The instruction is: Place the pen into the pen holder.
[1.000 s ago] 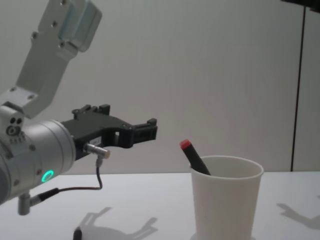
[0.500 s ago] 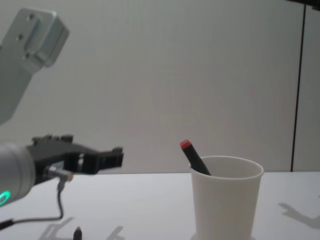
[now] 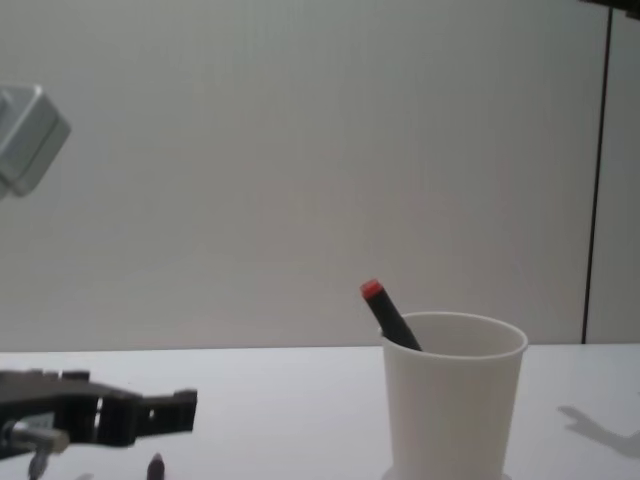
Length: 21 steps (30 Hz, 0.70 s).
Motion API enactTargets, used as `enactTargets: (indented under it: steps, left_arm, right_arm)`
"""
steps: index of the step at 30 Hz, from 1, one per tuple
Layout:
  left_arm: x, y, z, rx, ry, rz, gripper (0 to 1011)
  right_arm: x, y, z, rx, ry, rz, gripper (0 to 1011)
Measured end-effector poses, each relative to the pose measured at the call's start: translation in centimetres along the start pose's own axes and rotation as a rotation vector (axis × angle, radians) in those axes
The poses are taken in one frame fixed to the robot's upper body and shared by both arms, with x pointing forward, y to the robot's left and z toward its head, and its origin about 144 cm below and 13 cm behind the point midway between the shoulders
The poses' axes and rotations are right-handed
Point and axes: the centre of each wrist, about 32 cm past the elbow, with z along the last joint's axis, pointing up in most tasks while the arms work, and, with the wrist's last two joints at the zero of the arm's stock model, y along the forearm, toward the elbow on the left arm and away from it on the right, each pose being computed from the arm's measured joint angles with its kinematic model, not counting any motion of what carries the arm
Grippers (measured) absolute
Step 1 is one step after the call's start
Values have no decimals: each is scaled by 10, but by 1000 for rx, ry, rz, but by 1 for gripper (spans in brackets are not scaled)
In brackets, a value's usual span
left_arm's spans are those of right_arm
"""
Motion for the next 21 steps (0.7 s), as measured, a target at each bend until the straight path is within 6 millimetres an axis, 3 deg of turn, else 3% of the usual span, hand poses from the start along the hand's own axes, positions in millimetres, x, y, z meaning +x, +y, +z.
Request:
enactTargets:
  steps: [21]
  left_arm:
    - [-7,18,-7,110,39,-96,1001]
  right_arm:
    - [0,0,0,0,0,-1,1001]
